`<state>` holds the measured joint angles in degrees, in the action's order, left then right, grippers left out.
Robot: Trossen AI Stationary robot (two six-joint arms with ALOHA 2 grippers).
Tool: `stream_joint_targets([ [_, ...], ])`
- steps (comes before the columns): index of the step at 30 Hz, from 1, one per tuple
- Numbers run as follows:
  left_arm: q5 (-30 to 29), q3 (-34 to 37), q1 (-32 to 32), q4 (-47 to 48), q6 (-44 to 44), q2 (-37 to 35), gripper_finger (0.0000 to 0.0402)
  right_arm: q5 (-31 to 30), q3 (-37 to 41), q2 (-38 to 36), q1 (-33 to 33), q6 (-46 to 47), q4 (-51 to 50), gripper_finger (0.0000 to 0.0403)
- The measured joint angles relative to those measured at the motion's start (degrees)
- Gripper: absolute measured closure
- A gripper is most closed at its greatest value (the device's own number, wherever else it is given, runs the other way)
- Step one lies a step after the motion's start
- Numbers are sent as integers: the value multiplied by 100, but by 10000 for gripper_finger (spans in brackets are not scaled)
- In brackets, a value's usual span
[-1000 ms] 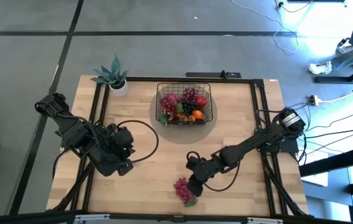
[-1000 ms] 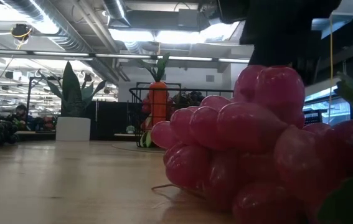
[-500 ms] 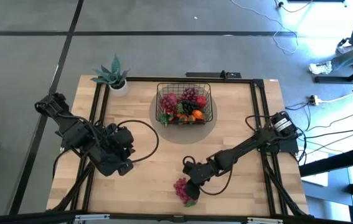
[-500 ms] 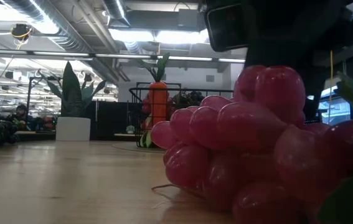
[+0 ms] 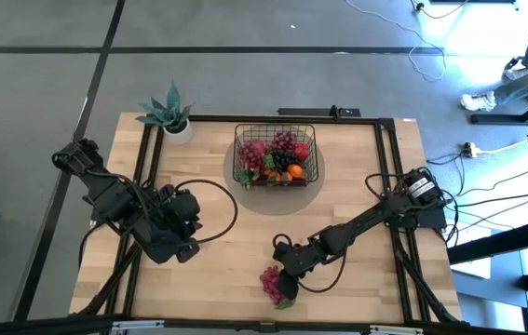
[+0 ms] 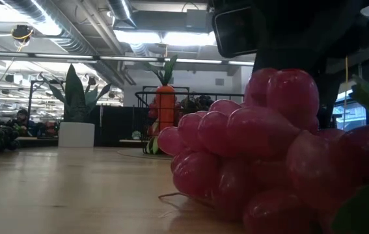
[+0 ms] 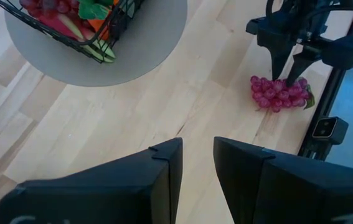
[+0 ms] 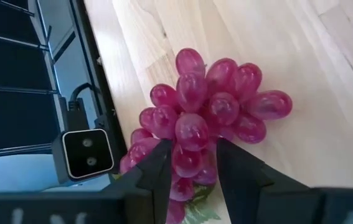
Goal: Build produce basket
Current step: Put the purple grapes into the black wire basket
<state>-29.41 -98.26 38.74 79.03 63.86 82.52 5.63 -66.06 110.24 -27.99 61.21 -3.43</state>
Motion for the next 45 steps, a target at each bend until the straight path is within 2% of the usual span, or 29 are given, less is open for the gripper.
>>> stream_joint_targets([
  [9,0,-1,0,2,-1,0,321,-404,0,-2,24,-10,113,289],
  [28,0,-2,0,2,-2,0,322,-195,0,-4,50,9,45,292],
  [32,0,1,0,2,0,0,323,-93,0,-4,50,9,45,323],
  [37,0,1,0,2,-1,0,323,-90,0,-4,50,-2,45,390],
  [45,-1,-1,0,3,0,0,324,-142,-26,-28,71,-92,38,401],
])
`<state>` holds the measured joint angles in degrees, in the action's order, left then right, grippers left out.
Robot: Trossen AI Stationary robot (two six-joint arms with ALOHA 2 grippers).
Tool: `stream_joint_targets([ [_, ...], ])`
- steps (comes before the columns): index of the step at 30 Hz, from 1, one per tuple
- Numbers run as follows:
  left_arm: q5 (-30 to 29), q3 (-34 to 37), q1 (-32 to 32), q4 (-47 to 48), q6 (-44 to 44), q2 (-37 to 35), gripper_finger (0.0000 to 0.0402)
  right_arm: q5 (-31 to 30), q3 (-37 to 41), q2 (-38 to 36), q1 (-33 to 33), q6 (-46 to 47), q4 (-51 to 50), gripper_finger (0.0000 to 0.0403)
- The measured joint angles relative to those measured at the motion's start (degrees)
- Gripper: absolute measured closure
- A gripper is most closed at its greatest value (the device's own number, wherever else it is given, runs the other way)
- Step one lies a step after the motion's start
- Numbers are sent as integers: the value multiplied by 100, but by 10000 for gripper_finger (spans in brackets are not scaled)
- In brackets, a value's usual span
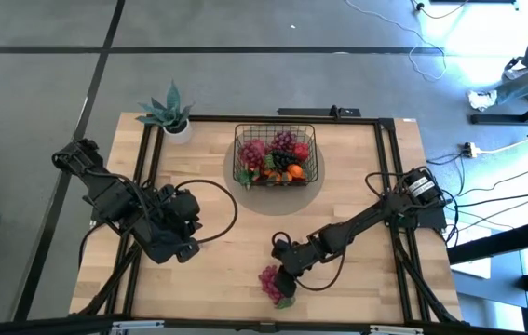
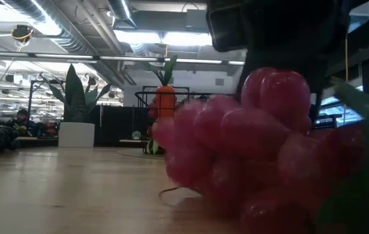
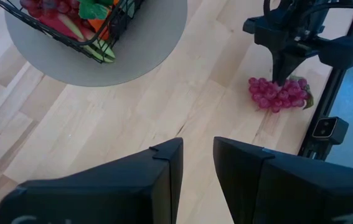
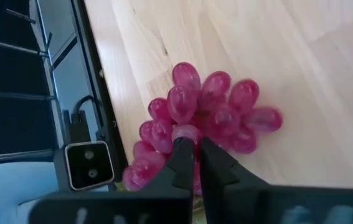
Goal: Build produce basket
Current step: Put the purple grapes into the black wire basket
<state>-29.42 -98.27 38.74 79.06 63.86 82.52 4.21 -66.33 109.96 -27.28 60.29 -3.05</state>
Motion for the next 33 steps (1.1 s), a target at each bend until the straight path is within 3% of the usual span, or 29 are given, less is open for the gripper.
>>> stream_joint_targets([
  [5,1,1,0,1,2,0,321,-617,-369,-174,1,-361,-471,402],
  [14,1,1,0,3,1,0,322,-1851,-2243,-278,34,-1473,-3374,403],
  [21,1,0,0,3,2,0,324,-3333,-3985,-280,115,-2075,-5615,403],
  [33,-8,1,0,3,1,0,322,-5300,-6007,-291,731,-2343,-8306,403],
])
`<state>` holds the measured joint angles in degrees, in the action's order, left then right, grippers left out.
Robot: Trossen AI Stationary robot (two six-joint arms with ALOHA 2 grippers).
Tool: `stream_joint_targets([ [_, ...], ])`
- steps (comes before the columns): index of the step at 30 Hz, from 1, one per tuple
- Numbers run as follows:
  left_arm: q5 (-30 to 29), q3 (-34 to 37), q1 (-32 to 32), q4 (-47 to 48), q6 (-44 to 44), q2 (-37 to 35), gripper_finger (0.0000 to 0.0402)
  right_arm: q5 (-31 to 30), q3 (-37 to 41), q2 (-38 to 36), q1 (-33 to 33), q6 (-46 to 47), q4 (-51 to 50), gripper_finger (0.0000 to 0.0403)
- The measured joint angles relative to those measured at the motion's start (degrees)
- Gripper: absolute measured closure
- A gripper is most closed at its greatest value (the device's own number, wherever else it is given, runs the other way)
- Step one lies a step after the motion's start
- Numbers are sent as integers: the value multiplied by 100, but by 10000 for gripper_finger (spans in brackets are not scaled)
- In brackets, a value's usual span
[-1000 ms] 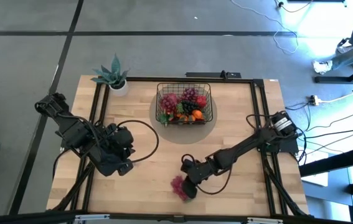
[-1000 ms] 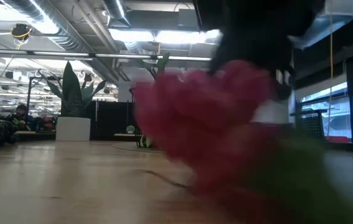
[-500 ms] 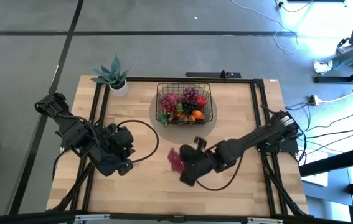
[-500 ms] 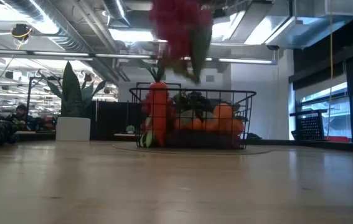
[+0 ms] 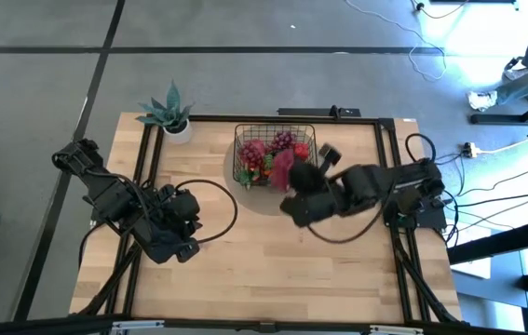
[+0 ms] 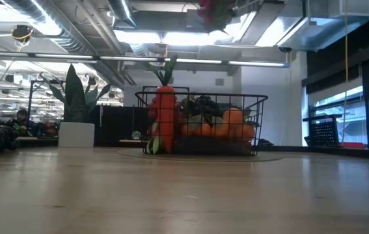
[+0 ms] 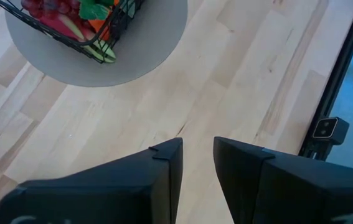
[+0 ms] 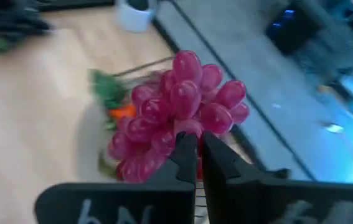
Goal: Build produce basket
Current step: Put the purple grapes into the black wire basket
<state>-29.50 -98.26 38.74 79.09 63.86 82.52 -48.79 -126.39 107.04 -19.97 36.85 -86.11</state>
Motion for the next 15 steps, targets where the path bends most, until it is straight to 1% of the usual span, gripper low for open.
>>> stream_joint_targets([
  [3,-61,0,0,0,-1,0,321,-242,-158,0,283,3,-387,403],
  [8,-152,-1,0,-2,-1,0,324,-205,-18,7,935,-139,-385,403],
  [12,-154,-2,2,0,-1,0,321,170,438,7,1557,-168,-386,403],
  [15,-156,0,0,0,-1,0,323,424,906,7,1956,-371,-373,403],
])
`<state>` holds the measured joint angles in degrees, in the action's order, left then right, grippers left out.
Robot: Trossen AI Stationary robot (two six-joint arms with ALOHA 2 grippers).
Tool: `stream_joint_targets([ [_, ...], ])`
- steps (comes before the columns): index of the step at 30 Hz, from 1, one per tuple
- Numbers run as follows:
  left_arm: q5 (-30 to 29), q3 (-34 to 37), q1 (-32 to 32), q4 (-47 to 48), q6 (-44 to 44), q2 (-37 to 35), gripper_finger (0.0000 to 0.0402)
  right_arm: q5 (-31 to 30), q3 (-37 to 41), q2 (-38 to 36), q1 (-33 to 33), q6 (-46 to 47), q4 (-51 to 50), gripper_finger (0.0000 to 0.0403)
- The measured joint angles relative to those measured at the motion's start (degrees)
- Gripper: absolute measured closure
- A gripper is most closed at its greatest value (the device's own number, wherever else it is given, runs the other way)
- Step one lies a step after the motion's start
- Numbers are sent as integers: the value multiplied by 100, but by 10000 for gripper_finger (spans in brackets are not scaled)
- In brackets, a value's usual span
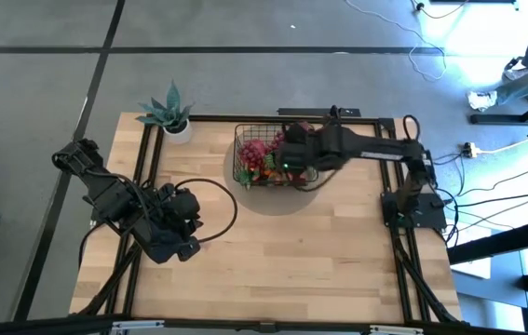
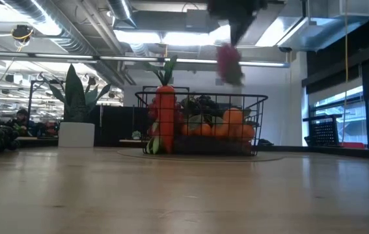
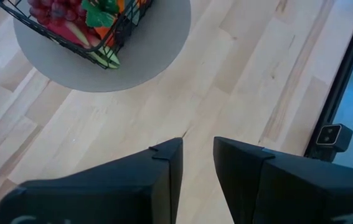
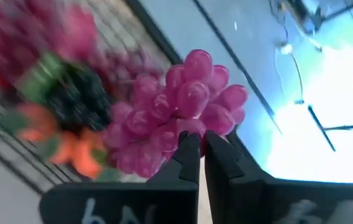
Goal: Build produce basket
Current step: Put the purple grapes into the black wire basket, then put the black grapes into the black wire basket
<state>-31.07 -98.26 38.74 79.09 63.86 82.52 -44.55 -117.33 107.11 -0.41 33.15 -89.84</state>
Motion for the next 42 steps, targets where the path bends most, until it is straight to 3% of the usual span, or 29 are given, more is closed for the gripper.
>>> stream_joint_targets([
  [7,-95,0,1,0,0,0,321,128,1254,9,613,-268,339,403],
  [13,-146,0,0,0,2,0,324,348,1713,11,844,-950,1220,403],
  [23,-146,0,2,-2,2,0,324,772,1743,10,1156,-1288,1880,398],
  [31,-146,0,0,-2,11,0,324,1712,1743,9,1526,-1292,1886,341],
  [36,-144,0,2,-17,55,0,322,1585,1710,9,1563,-1484,1889,301],
  [42,-143,0,2,50,415,0,324,1470,1209,9,1537,-1565,1700,291],
])
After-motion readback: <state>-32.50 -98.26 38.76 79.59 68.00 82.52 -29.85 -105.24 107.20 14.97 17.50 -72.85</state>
